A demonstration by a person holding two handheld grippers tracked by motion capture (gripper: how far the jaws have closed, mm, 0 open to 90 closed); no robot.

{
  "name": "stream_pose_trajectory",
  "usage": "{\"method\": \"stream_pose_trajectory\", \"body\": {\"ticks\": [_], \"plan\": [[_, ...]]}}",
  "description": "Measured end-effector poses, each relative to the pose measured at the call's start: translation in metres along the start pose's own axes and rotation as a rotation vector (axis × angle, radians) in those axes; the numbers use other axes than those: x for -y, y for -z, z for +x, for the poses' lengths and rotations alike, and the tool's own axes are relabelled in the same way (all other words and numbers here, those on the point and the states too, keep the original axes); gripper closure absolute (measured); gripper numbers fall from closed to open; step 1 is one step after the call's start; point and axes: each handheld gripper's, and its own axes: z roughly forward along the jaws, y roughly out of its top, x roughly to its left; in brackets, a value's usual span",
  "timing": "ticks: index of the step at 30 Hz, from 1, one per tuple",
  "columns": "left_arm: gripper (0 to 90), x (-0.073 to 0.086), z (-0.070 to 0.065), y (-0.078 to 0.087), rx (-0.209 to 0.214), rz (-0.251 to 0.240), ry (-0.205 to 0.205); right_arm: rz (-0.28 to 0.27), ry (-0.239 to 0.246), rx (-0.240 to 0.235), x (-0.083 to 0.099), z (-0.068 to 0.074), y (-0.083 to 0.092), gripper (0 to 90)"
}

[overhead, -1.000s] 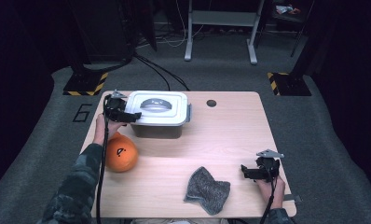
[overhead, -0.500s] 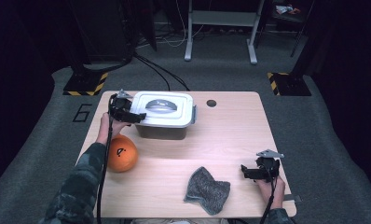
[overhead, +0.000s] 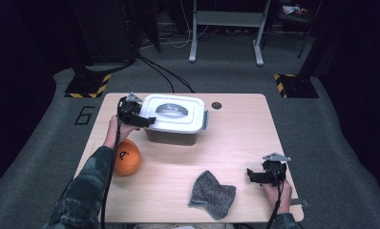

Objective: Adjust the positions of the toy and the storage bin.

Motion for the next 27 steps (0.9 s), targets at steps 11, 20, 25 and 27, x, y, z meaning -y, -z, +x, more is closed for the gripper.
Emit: {"method": "stream_pose_trajectory", "body": {"ticks": [11, 20, 25, 27], "plan": [[14.7, -0.006, -0.012, -0.007, 0.024, -0.008, -0.016, 0.001, 0.008, 0.001, 0.000, -0.001, 0.000, 0.0], [14.5, -0.011, -0.023, -0.014, 0.040, -0.018, -0.026, -0.001, -0.002, 0.000, 0.000, 0.000, 0.000, 0.0], [14.5, -0.013, -0.027, -0.016, 0.042, -0.019, -0.025, -0.001, -0.002, 0.000, 0.000, 0.000, 0.000, 0.0], [14.4, -0.013, -0.027, -0.016, 0.038, -0.020, -0.024, -0.001, -0.001, 0.000, 0.000, 0.000, 0.000, 0.0]]}}
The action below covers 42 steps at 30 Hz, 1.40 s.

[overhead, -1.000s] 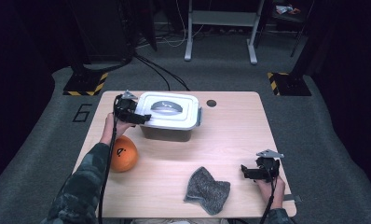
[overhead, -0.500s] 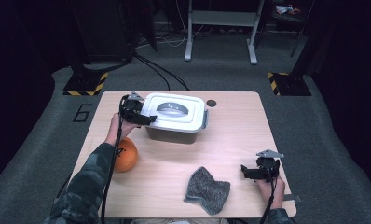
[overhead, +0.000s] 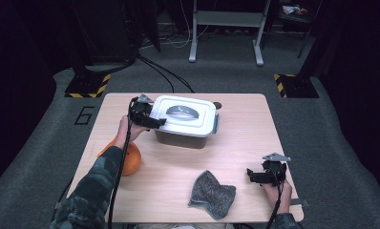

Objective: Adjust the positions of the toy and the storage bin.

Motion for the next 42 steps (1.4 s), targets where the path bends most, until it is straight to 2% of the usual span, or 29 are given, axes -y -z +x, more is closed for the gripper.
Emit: {"method": "stream_pose_trajectory", "body": {"ticks": [2, 3, 5, 7, 9, 13, 15, 17, 19, 20, 22, 23, 24, 25, 27, 32, 37, 40, 42], "plan": [[13.3, 0.000, 0.000, 0.000, -0.007, 0.004, 0.005, 0.000, 0.001, 0.000, 0.000, 0.000, 0.000, 0.0], [12.2, -0.001, -0.001, 0.001, -0.022, -0.001, 0.005, 0.000, 0.002, 0.000, 0.000, 0.000, 0.000, 0.0], [12.0, -0.001, 0.000, 0.006, -0.024, -0.018, 0.022, 0.000, 0.000, 0.000, 0.000, 0.000, 0.000, 0.0], [11.8, -0.001, -0.002, 0.014, -0.038, -0.054, 0.043, 0.001, 0.002, -0.001, 0.000, 0.000, 0.000, 0.0], [11.8, -0.002, -0.005, 0.024, -0.031, -0.088, 0.057, 0.002, 0.009, 0.000, 0.000, -0.001, 0.000, 0.0], [11.8, 0.001, -0.020, 0.044, -0.025, -0.122, 0.028, 0.000, 0.000, -0.001, 0.000, 0.000, 0.000, 0.0], [11.8, 0.005, -0.028, 0.051, -0.003, -0.137, 0.015, 0.000, 0.000, 0.000, 0.000, 0.000, 0.000, 0.0], [11.8, 0.010, -0.037, 0.057, 0.001, -0.138, -0.007, 0.002, 0.008, 0.000, 0.000, -0.001, 0.000, 0.0], [11.8, 0.016, -0.045, 0.062, 0.022, -0.154, -0.012, 0.000, 0.000, -0.001, 0.000, 0.000, 0.000, 0.0], [11.8, 0.019, -0.050, 0.064, 0.015, -0.146, -0.020, 0.001, 0.003, -0.001, 0.000, 0.000, 0.000, 0.0], [11.8, 0.025, -0.058, 0.068, 0.037, -0.154, -0.018, 0.000, 0.000, -0.001, 0.000, 0.000, 0.000, 0.0], [11.7, 0.029, -0.063, 0.069, 0.025, -0.156, -0.018, 0.001, 0.005, 0.000, 0.000, 0.000, 0.000, 0.0], [11.7, 0.032, -0.068, 0.070, 0.039, -0.162, -0.021, 0.000, 0.000, -0.001, 0.000, 0.000, 0.000, 0.0], [11.8, 0.036, -0.072, 0.071, 0.056, -0.160, -0.026, 0.000, 0.000, 0.000, 0.000, 0.000, 0.000, 0.0], [11.7, 0.042, -0.082, 0.072, 0.058, -0.160, -0.043, 0.000, 0.001, -0.001, 0.000, 0.000, 0.000, 0.0], [7.5, 0.060, -0.109, 0.068, 0.077, -0.097, -0.135, 0.000, 0.001, -0.001, 0.000, 0.000, 0.000, 0.0], [7.1, 0.088, -0.132, 0.054, 0.122, -0.068, -0.153, 0.001, 0.004, -0.002, 0.000, 0.000, 0.000, 0.0], [6.6, 0.105, -0.140, 0.044, 0.154, -0.060, -0.135, 0.005, 0.004, -0.003, 0.000, 0.000, 0.000, 0.0], [5.8, 0.116, -0.144, 0.036, 0.159, -0.022, -0.143, 0.013, 0.013, -0.013, -0.001, 0.000, 0.000, 0.0]]}}
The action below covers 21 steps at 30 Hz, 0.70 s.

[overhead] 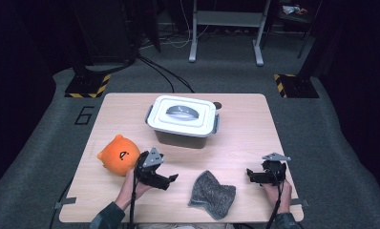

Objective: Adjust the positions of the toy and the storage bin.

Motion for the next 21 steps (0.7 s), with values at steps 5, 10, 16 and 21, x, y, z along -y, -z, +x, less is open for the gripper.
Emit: {"method": "stream_pose_trajectory", "body": {"ticks": [5, 10, 16, 21], "plan": [[2.3, 0.023, -0.009, -0.016, 0.010, 0.043, -0.003, 0.011, 0.004, -0.009, -0.002, 0.000, -0.001, 0.0], [0.2, 0.037, -0.015, -0.021, -0.013, 0.074, -0.011, 0.000, 0.025, -0.054, -0.011, 0.002, -0.002, 1.4], [0.0, 0.046, -0.016, -0.025, -0.018, 0.085, 0.000, -0.030, 0.071, -0.103, -0.039, 0.011, 0.004, 2.8], [0.0, 0.051, -0.016, -0.031, -0.011, 0.090, 0.008, -0.052, 0.111, -0.143, -0.064, 0.019, 0.005, 3.1]]}}
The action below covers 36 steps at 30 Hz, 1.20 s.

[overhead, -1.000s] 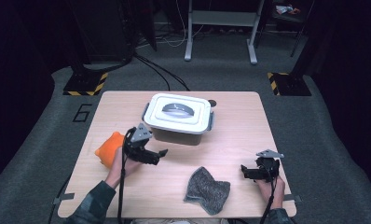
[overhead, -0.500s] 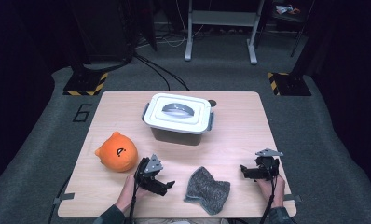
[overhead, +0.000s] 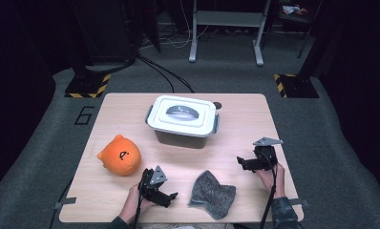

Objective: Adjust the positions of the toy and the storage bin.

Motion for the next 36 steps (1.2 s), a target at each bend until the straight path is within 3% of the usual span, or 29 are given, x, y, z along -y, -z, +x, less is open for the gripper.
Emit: {"method": "stream_pose_trajectory", "body": {"ticks": [5, 15, 23, 30, 34, 36], "plan": [[0.0, 0.000, 0.002, 0.000, 0.003, 0.012, 0.005, -0.020, 0.028, -0.026, -0.024, 0.004, -0.003, 4.0], [0.0, 0.001, 0.001, 0.002, -0.006, 0.011, 0.012, -0.075, 0.007, -0.074, -0.067, 0.007, -0.022, 14.0], [0.0, 0.002, 0.001, 0.002, -0.007, 0.010, 0.015, -0.097, -0.012, -0.074, -0.099, 0.012, -0.035, 32.4], [0.0, 0.002, 0.001, 0.002, -0.003, 0.007, 0.016, -0.124, -0.027, -0.067, -0.117, 0.010, -0.041, 46.2], [0.0, 0.002, 0.001, 0.002, -0.005, 0.010, 0.015, -0.112, -0.027, -0.059, -0.125, 0.008, -0.048, 53.2], [0.0, 0.002, 0.001, 0.002, -0.001, 0.012, 0.012, -0.111, -0.044, -0.077, -0.128, 0.007, -0.052, 55.1]]}}
